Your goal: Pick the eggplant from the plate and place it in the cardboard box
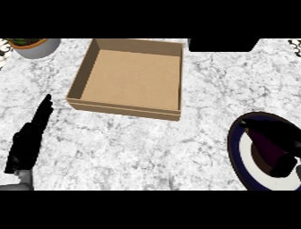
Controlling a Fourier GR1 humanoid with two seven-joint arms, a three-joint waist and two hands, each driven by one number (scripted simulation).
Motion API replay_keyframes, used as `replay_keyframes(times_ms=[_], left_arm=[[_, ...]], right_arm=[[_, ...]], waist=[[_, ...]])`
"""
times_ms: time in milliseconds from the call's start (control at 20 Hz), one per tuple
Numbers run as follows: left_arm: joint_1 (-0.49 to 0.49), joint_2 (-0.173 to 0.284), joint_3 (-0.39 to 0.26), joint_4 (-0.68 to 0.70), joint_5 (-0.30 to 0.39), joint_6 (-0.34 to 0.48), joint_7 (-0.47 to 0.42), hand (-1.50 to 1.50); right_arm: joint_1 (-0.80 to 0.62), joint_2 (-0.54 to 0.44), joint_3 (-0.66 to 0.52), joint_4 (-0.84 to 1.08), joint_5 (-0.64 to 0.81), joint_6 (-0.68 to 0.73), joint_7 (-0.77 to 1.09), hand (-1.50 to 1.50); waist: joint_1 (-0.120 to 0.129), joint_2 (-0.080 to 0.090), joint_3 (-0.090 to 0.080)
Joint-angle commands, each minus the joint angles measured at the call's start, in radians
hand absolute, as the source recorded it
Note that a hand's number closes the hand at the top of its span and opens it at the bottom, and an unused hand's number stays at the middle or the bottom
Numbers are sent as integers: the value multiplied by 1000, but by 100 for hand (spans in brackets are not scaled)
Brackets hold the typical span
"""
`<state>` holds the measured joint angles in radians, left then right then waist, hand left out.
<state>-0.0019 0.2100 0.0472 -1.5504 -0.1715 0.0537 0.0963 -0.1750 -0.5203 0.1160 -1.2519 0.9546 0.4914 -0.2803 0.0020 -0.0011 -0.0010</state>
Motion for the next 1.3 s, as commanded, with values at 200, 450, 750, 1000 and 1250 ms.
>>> replay_keyframes(times_ms=[200, 450, 750, 1000, 1250], left_arm=[[16, -41, -13, -41, -29, 19, 30, 0], [45, -38, -17, -36, -21, -9, -23, 0], [-71, -46, -73, -5, -35, -42, -4, 0], [-102, -45, -60, 23, -43, -29, 2, 0], [-129, -34, -46, 22, -33, -40, 26, 0]], right_arm=[[21, 16, -34, 2, 57, -174, -77, 150], [-168, 66, -33, 165, 108, -267, -106, 150], [-511, 65, -30, 364, 128, -251, -182, 150], [-678, 65, -74, 565, 130, -335, -273, 150], [-815, 85, -130, 702, 122, -440, -301, 150]], waist=[[-2, 0, 1], [22, 4, 2], [145, 48, 7], [125, 45, 6], [119, 43, 5]])
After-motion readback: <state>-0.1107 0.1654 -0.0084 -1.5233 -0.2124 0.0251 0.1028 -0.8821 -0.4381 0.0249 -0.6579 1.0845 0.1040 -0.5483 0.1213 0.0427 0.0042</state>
